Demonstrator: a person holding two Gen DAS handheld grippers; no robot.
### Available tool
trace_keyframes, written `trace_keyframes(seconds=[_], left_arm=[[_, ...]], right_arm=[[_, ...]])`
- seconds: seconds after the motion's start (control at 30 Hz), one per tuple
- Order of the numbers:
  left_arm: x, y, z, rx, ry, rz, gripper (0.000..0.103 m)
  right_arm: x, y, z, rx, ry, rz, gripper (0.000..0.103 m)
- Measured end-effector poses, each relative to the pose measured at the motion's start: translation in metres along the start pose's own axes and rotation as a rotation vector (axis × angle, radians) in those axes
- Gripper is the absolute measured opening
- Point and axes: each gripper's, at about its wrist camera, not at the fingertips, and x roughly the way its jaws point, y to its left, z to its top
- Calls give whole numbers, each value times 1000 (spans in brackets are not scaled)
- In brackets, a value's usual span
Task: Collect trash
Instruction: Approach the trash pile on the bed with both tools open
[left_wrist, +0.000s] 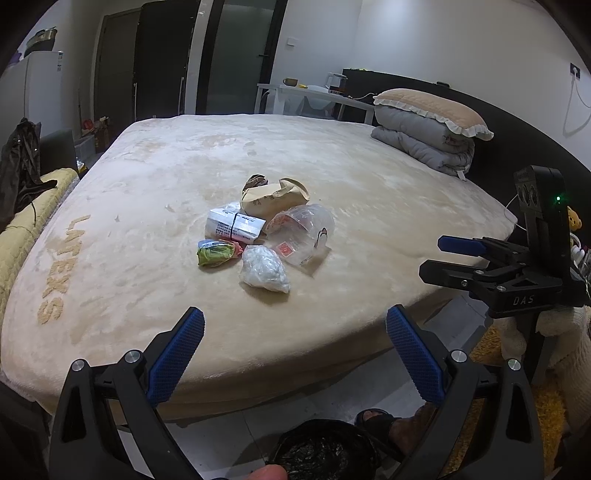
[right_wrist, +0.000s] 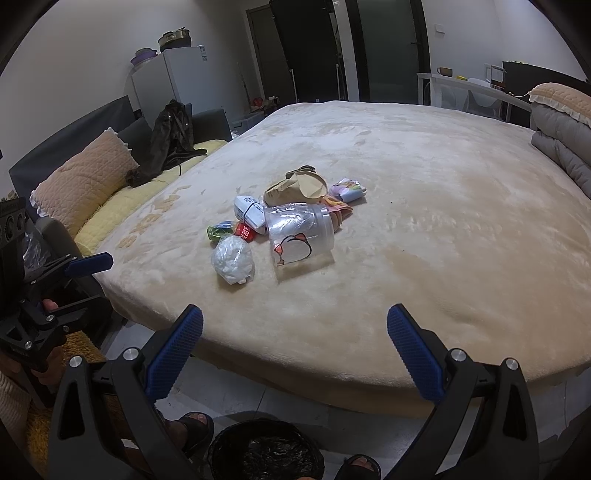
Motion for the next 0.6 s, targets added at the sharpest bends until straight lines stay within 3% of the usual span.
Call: trace_keyframes(seconds=[0.6], left_arm=[[7, -1, 3, -1, 20, -25, 97]], right_arm=[[3, 4, 1, 2, 6, 5, 99]])
